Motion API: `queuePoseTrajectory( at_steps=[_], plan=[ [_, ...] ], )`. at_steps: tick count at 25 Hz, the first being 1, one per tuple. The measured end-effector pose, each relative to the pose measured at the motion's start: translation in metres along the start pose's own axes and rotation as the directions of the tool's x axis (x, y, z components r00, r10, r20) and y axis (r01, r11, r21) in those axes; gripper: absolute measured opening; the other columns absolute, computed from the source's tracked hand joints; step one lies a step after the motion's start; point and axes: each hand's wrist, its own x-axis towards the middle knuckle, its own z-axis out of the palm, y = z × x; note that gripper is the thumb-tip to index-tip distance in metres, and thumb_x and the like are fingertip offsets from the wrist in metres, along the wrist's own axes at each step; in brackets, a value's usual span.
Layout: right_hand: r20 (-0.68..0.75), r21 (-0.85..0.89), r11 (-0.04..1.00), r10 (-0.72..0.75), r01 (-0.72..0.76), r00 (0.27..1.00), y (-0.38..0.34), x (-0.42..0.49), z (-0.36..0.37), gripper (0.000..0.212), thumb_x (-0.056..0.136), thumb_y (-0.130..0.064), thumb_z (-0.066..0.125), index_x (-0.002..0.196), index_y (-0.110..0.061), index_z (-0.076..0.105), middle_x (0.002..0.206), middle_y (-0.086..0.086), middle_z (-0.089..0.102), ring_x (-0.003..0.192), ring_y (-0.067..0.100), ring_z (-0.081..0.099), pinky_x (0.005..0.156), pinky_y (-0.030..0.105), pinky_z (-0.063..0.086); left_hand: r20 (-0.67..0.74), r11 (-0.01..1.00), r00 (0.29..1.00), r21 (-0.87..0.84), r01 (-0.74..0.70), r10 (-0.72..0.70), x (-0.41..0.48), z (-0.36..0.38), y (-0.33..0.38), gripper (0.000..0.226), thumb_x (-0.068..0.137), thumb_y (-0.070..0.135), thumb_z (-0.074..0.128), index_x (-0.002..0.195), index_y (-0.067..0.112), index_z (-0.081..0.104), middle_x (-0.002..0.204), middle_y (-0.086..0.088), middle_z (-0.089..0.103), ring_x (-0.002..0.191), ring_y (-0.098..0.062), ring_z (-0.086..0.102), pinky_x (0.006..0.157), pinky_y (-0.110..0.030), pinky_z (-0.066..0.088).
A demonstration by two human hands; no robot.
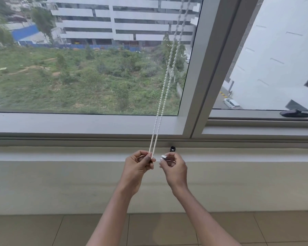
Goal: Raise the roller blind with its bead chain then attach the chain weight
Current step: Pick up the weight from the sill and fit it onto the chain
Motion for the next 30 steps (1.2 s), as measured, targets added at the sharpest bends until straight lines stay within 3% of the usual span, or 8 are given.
queuePoseTrajectory(
  at_steps=[2, 6, 9, 12, 15, 22, 26, 30],
  plan=[
    [0.052, 0.142, 0.989, 0.034, -0.041, 0.998, -0.010, -0.004, -0.017, 0.022, 0.087, -0.004, 0.078, 0.100, -0.018, 0.067, 0.094, 0.002, 0.076, 0.082, 0.018, 0.080, 0.077, 0.030, 0.062, -0.012, 1.000, 1.000, -0.005, 0.014, -0.014, 0.000, 0.012, -0.003, 0.006, 0.100, 0.003, 0.070, 0.094, 0.004, 0.070, 0.080, -0.012, 0.076, 0.062, -0.016, 0.068, 0.072, -0.028, 0.061],
    [0.151, 0.253, 0.967, -0.014, -0.025, 0.989, -0.027, -0.008, -0.048, 0.030, 0.092, -0.004, 0.076, 0.116, -0.022, 0.078, 0.101, -0.003, 0.081, 0.093, 0.004, 0.074, 0.086, 0.016, 0.058, 0.010, 0.994, 0.999, -0.102, 0.044, -0.043, -0.003, 0.037, -0.012, 0.006, 0.099, -0.001, 0.070, 0.099, 0.004, 0.065, 0.084, -0.017, 0.080, 0.073, -0.020, 0.079, 0.076, -0.030, 0.066],
    [0.211, 0.345, 0.937, -0.028, -0.048, 0.977, -0.033, -0.010, -0.071, 0.029, 0.090, 0.001, 0.077, 0.113, -0.016, 0.078, 0.097, -0.002, 0.079, 0.091, 0.009, 0.073, 0.091, 0.023, 0.060, -0.004, 0.979, 0.998, -0.192, 0.064, -0.066, -0.006, 0.052, -0.020, 0.011, 0.096, -0.003, 0.072, 0.097, 0.004, 0.064, 0.088, -0.019, 0.081, 0.076, -0.020, 0.080, 0.076, -0.028, 0.065],
    [0.229, 0.392, 0.919, -0.056, -0.039, 0.972, -0.037, -0.012, -0.092, 0.027, 0.085, 0.003, 0.082, 0.106, -0.012, 0.074, 0.091, -0.002, 0.079, 0.088, 0.012, 0.075, 0.085, 0.023, 0.061, -0.019, 0.965, 0.994, -0.246, 0.096, -0.104, -0.009, 0.063, -0.028, 0.008, 0.088, -0.003, 0.077, 0.093, 0.002, 0.071, 0.090, -0.019, 0.080, 0.075, -0.019, 0.080, 0.074, -0.025, 0.065],
    [0.213, 0.401, 0.916, -0.086, -0.006, 0.973, -0.037, -0.011, -0.107, 0.023, 0.087, 0.005, 0.080, 0.107, -0.003, 0.073, 0.089, -0.002, 0.080, 0.083, 0.012, 0.075, 0.081, 0.021, 0.060, -0.007, 0.954, 0.992, -0.276, 0.121, -0.128, -0.012, 0.070, -0.034, 0.016, 0.078, 0.003, 0.081, 0.093, 0.000, 0.077, 0.090, -0.017, 0.080, 0.076, -0.018, 0.079, 0.075, -0.024, 0.065],
    [0.228, 0.352, 0.933, -0.168, 0.080, 0.959, -0.034, -0.011, -0.124, 0.014, 0.090, 0.006, 0.075, 0.100, -0.005, 0.072, 0.091, 0.003, 0.082, 0.088, 0.017, 0.080, 0.081, 0.020, 0.060, 0.049, 0.945, 0.980, -0.258, 0.201, -0.195, -0.016, 0.094, -0.045, 0.019, 0.095, -0.005, 0.072, 0.089, 0.007, 0.086, 0.084, -0.010, 0.079, 0.064, -0.011, 0.071, 0.063, -0.020, 0.061],
    [0.206, 0.340, 0.936, -0.167, 0.089, 0.964, -0.030, -0.008, -0.129, 0.017, 0.087, 0.000, 0.082, 0.101, -0.006, 0.075, 0.099, 0.016, 0.080, 0.090, 0.019, 0.077, 0.085, 0.025, 0.061, 0.019, 0.962, 0.987, -0.223, 0.157, -0.157, -0.019, 0.106, -0.048, 0.016, 0.083, 0.002, 0.083, 0.093, 0.008, 0.071, 0.083, -0.009, 0.080, 0.066, -0.013, 0.074, 0.064, -0.023, 0.062],
    [0.198, 0.296, 0.950, -0.165, 0.101, 0.966, -0.024, -0.008, -0.133, 0.017, 0.084, -0.003, 0.085, 0.098, -0.010, 0.078, 0.095, 0.010, 0.082, 0.089, 0.019, 0.078, 0.084, 0.026, 0.062, 0.032, 0.967, 0.986, -0.195, 0.165, -0.162, -0.021, 0.109, -0.056, 0.021, 0.084, 0.004, 0.085, 0.094, 0.012, 0.067, 0.087, -0.006, 0.081, 0.070, -0.012, 0.074, 0.067, -0.024, 0.062]
  ],
)
